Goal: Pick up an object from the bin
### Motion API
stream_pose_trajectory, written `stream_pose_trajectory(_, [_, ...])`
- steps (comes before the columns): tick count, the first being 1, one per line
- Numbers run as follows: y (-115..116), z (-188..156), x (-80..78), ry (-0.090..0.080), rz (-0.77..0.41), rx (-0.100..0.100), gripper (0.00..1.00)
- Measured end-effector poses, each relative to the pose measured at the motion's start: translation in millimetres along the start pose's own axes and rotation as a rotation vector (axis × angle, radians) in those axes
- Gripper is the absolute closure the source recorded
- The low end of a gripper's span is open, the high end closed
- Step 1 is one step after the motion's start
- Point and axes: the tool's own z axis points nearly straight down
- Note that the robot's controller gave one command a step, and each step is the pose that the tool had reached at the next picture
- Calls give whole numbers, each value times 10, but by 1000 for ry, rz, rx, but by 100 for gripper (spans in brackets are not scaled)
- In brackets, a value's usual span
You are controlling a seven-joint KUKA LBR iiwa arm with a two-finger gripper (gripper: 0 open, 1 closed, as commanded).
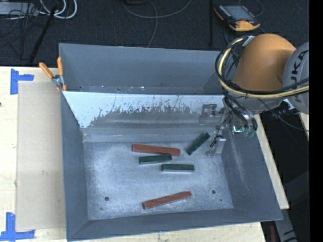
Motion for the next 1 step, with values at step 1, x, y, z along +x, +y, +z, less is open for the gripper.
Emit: stream_pose_trajectory(1, [122, 1283, -136, -1, -62, 0, 0])
